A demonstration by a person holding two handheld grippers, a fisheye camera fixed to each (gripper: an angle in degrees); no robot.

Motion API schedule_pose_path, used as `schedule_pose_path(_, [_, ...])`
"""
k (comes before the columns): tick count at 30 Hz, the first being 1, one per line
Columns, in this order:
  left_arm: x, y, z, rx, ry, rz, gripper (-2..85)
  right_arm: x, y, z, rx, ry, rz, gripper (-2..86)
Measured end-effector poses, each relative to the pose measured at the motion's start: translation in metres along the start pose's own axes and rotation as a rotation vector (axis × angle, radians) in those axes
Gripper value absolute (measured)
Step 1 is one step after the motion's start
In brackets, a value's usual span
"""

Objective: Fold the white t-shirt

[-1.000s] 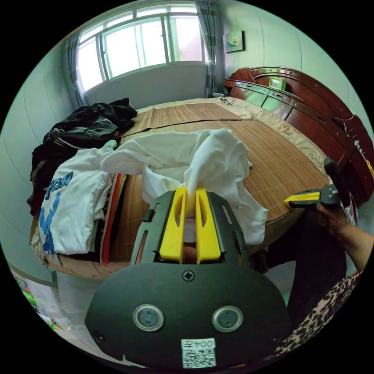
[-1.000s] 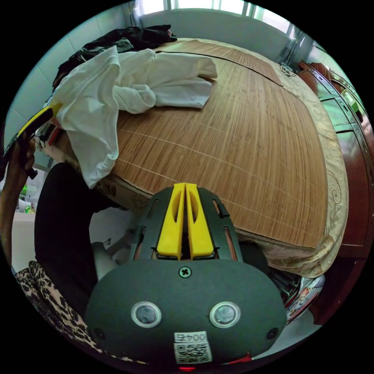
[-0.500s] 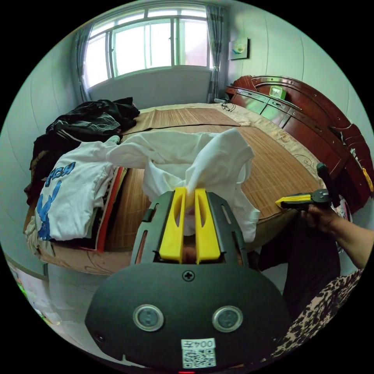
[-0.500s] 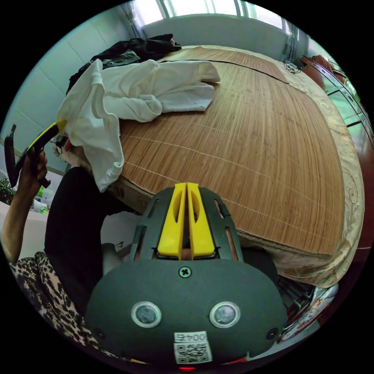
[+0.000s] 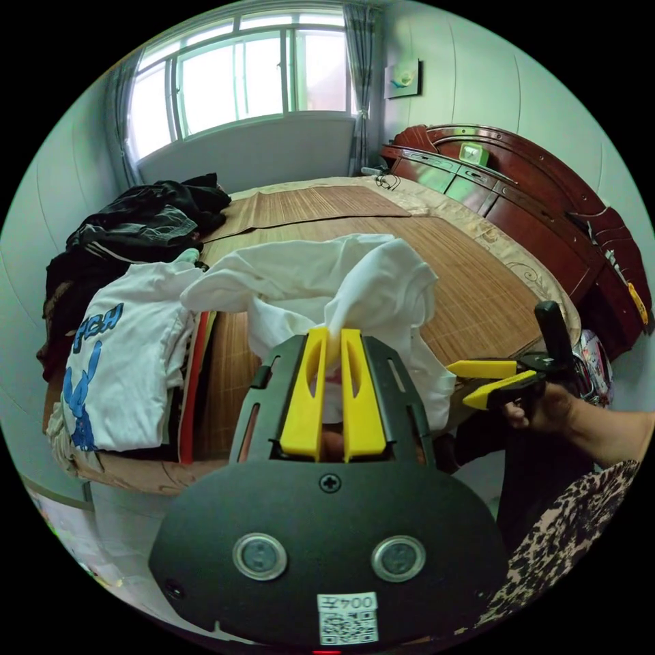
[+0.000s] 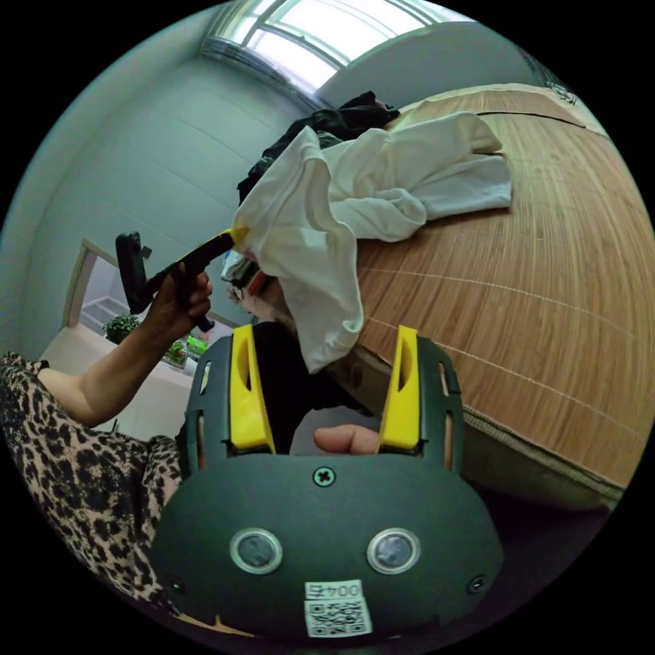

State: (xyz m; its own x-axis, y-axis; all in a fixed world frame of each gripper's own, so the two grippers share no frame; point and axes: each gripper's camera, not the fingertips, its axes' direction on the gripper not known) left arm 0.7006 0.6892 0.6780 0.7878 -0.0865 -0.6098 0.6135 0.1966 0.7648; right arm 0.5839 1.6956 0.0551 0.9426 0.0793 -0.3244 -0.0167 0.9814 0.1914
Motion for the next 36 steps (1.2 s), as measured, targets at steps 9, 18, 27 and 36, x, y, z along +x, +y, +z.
schedule_pose_path(9, [-0.023,0.011,-0.006,0.011,0.027,-0.043,1.3,-0.049,-0.005,-0.004,-0.070,0.096,-0.001,3.9])
schedule_pose_path(18, [-0.032,0.018,-0.048,0.209,0.136,-0.033,2.4,-0.242,-0.070,-0.210,0.002,0.510,-0.549,3.1])
schedule_pose_path(27, [-0.007,0.005,-0.083,0.386,0.212,0.005,3.5,-0.482,-0.117,-0.321,-0.270,1.131,-1.117,1.4])
schedule_pose_path(36, [0.002,-0.014,-0.094,0.489,0.302,0.019,11.1,-0.615,-0.086,-0.401,-0.032,1.512,-1.189,1.3])
